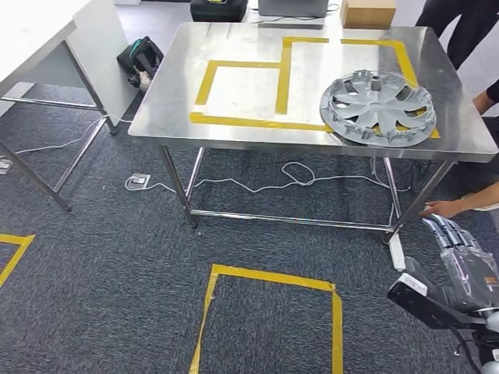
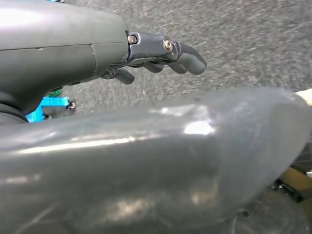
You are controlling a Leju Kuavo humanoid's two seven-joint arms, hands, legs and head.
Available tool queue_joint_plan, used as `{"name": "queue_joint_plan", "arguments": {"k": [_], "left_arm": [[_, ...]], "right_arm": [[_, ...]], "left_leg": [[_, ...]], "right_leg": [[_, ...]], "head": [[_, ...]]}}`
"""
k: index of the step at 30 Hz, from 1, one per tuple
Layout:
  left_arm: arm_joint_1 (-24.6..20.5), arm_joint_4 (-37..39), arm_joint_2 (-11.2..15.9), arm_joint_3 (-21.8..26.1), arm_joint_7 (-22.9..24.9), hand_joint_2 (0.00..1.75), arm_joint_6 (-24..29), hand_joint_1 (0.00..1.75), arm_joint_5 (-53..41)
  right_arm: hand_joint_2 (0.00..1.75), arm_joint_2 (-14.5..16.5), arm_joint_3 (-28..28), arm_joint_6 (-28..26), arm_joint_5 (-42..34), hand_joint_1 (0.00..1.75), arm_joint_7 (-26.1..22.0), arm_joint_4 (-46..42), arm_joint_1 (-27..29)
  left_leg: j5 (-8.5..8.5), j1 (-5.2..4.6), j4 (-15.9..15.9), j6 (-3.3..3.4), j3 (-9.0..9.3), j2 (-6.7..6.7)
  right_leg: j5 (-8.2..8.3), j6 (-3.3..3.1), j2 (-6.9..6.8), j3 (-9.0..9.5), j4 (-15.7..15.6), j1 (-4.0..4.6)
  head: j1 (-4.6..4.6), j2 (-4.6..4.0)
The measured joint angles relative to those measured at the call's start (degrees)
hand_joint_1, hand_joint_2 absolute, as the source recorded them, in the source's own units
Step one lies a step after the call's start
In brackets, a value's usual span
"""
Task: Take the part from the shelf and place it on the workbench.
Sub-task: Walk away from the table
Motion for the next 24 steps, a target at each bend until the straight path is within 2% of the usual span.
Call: {"name": "queue_joint_plan", "arguments": {"k": [2, 3, 4, 5, 6, 7, 9, 10, 11, 13, 14, 15, 17, 18, 19, 20, 21, 22, 24], "left_arm": [[-0.2, 0.0, 0.0, 0.1, 0.0, 0.00, 0.0, 0.00, -0.2], [-0.3, 0.0, 0.0, 0.1, 0.0, 0.00, 0.0, 0.00, -0.2], [-0.3, 0.0, -0.1, 0.1, 0.0, 0.00, 0.0, 0.00, -0.3], [-0.3, 0.0, -0.1, 0.1, 0.0, 0.00, 0.0, 0.00, -0.3], [-0.2, 0.0, -0.1, 0.1, 0.0, 0.00, 0.0, 0.00, -0.3], [-0.1, 0.0, -0.1, 0.1, 0.0, 0.00, 0.0, 0.00, -0.4], [-0.2, 0.0, 0.0, 0.1, 0.0, 0.00, 0.0, 0.00, -0.5], [-0.3, 0.0, 0.0, 0.2, 0.0, 0.00, 0.0, 0.00, -0.6], [-0.4, 0.0, 0.0, 0.2, 0.0, 0.00, 0.0, 0.00, -0.6], [-0.2, -0.1, 0.0, 0.2, 0.0, 0.00, 0.0, 0.00, -0.7], [0.0, -0.1, 0.0, 0.2, 0.1, 0.00, 0.0, 0.00, -0.7], [0.2, -0.1, 0.0, 0.2, 0.1, 0.00, 0.0, 0.00, -0.7], [0.2, -0.1, 0.0, 0.2, 0.1, 0.00, 0.0, 0.00, -0.7], [0.1, -0.2, 0.0, 0.2, 0.1, 0.00, 0.0, 0.00, -0.7], [0.0, -0.2, 0.0, 0.2, 0.1, 0.00, 0.0, 0.00, -0.7], [0.0, -0.2, 0.0, 0.2, 0.1, 0.00, 0.0, 0.00, -0.7], [0.0, -0.2, 0.0, 0.3, 0.1, 0.00, 0.0, 0.00, -0.7], [0.1, -0.2, 0.0, 0.3, 0.1, 0.00, 0.0, 0.00, -0.7], [0.1, -0.2, 0.0, 0.3, 0.2, 0.00, 0.0, 0.00, -0.7]], "right_arm": [[0.00, 0.0, 0.0, -0.1, 0.3, 0.00, 0.0, 0.0, -0.1], [0.00, 0.0, 0.0, -0.1, 0.5, 0.00, 0.0, 0.1, -0.1], [0.00, 0.0, 0.1, -0.2, 0.6, 0.00, 0.0, 0.1, -0.1], [0.00, 0.0, 0.1, -0.2, 0.7, 0.00, 0.0, 0.1, -0.1], [0.00, 0.0, 0.1, -0.2, 0.9, 0.00, 0.0, 0.1, -0.1], [0.00, 0.0, 0.1, -0.2, 0.9, 0.00, 0.0, 0.1, -0.1], [0.00, 0.0, 0.0, -0.4, 1.1, 0.00, 0.0, 0.1, -0.1], [0.00, 0.0, 0.0, -0.5, 1.1, 0.00, 0.0, 0.1, -0.2], [0.00, 0.0, 0.0, -0.5, 1.2, 0.00, 0.0, 0.2, -0.2], [0.00, 0.0, -0.1, -0.7, 1.4, 0.00, 0.0, 0.2, -0.3], [0.00, 0.0, -0.1, -0.7, 1.5, 0.00, 0.0, 0.2, -0.3], [0.00, 0.0, -0.1, -0.8, 1.6, 0.00, 0.0, 0.2, -0.3], [0.00, 0.0, -0.2, -0.9, 1.8, 0.00, 0.0, 0.2, -0.2], [0.00, 0.0, -0.2, -1.0, 1.9, 0.00, -0.1, 0.2, -0.1], [0.00, 0.0, -0.2, -1.0, 2.0, 0.00, -0.1, 0.3, 0.1], [0.00, 0.0, -0.2, -1.0, 2.0, 0.00, -0.1, 0.3, 0.2], [0.00, 0.0, -0.2, -1.0, 2.1, 0.00, -0.1, 0.4, 0.2], [0.00, 0.0, -0.2, -1.0, 2.1, 0.00, -0.1, 0.4, 0.2], [0.00, 0.0, -0.2, -1.0, 2.2, 0.00, -0.1, 0.4, 0.2]], "left_leg": [[-3.86, -0.07, 6.9, -0.45, -3.37, 2.88], [-5.56, -0.04, 10.8, -0.63, -5.23, 3.46], [-6.39, -0.01, 13.5, -0.72, -6.42, 3.76], [-6.17, 0.00, 14.2, -0.74, -6.59, 3.91], [-4.97, -0.01, 12.6, -0.68, -5.55, 4.11], [-3.27, -0.04, 9.3, -0.53, -3.51, 4.66], [-0.69, -0.23, 1.4, -0.05, 1.21, 7.17], [-0.15, -0.32, -1.1, 0.24, 2.60, 8.06], [-0.04, -0.42, -2.3, 0.54, 3.12, 8.38], [0.30, -0.41, -2.6, 1.22, 2.80, 6.96], [0.53, -0.32, -2.7, 1.54, 2.71, 6.32], [0.81, -0.17, -2.8, 1.87, 2.67, 5.71], [1.20, 0.02, -2.9, 2.35, 2.47, 4.58], [1.34, 0.00, -2.9, 2.49, 2.30, 3.89], [1.47, -0.05, -2.9, 2.58, 2.12, 3.14], [1.60, -0.11, -2.9, 2.58, 1.97, 2.31], [1.74, -0.13, -2.9, 2.51, 1.87, 1.49], [1.86, -0.13, -2.9, 2.42, 1.83, 0.67], [2.07, -0.15, -2.8, 2.06, 1.70, -0.80]], "right_leg": [[0.10, -0.46, -1.65, -0.17, -0.1, 0.05], [0.12, -0.53, -2.52, -0.28, -0.1, 0.10], [0.13, -0.56, -3.38, -0.35, -0.1, 0.12], [0.14, -0.56, -4.19, -0.38, -0.1, 0.14], [0.15, -0.54, -4.98, -0.35, -0.1, 0.14], [0.17, -0.49, -5.70, -0.27, -0.1, 0.15], [0.08, -0.14, -7.06, -0.11, 0.0, 0.41], [0.05, 0.16, -7.68, -0.05, 0.1, 0.56], [0.03, 0.51, -8.33, 0.00, 0.1, 0.69], [0.08, 1.22, -9.37, 0.09, -0.1, 0.66], [-0.25, 1.62, -8.65, -0.03, 0.2, 0.57], [-1.20, 1.93, -7.18, -0.53, 1.4, 0.49], [-4.74, 2.32, -3.42, -3.06, 7.2, 0.42], [-6.61, 2.31, -2.47, -4.82, 11.2, 0.43], [-7.71, 2.25, -2.09, -6.28, 14.3, 0.45], [-7.76, 2.14, -1.93, -6.92, 15.6, 0.48], [-6.75, 1.99, -1.77, -6.49, 14.6, 0.49], [-4.94, 1.82, -1.34, -4.96, 11.6, 0.48], [-1.86, 1.46, 1.09, -0.96, 3.7, 0.32]], "head": [[-0.35, 0.00], [-0.39, 0.00], [-0.39, 0.00], [-0.39, 0.00], [-0.38, 0.00], [-0.39, 0.00], [-0.44, 0.00], [-0.41, 0.00], [-0.39, 0.00], [-0.28, -0.01], [-0.26, -0.01], [-0.22, -0.02], [-0.13, -0.01], [-0.12, -0.01], [-0.12, 0.00], [-0.11, 0.00], [-0.12, 0.00], [-0.12, 0.00], [-0.14, 0.00]]}}
